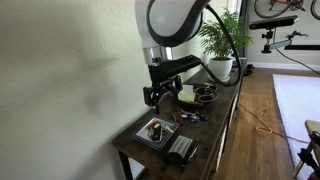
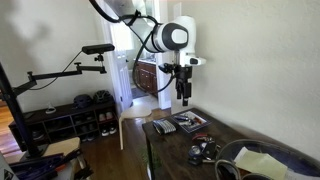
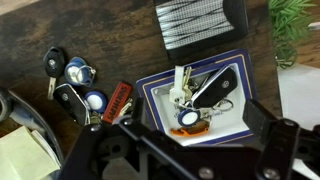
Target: Put the bunch of keys in top of the picture frame
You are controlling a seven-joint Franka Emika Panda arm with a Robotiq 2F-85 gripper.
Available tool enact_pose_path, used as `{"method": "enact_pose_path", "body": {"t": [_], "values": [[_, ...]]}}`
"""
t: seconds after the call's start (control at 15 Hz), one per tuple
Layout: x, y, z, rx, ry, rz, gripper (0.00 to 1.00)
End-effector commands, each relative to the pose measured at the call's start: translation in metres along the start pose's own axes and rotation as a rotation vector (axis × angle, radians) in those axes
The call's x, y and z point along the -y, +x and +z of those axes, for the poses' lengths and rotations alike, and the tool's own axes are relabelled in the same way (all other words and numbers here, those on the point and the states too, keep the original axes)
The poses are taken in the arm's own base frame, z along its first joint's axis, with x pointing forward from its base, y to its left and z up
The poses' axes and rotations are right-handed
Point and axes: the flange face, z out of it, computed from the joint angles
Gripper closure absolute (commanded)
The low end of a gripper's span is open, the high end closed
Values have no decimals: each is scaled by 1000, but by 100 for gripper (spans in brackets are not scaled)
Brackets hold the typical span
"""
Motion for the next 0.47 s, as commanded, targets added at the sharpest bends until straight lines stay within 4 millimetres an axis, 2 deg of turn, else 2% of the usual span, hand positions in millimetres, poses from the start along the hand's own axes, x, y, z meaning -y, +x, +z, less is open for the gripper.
{"method": "enact_pose_path", "body": {"t": [0.0, 0.4], "values": [[0, 0, -3, -1, 1, -1, 0], [1, 1, 3, 4, -2, -1, 0]]}}
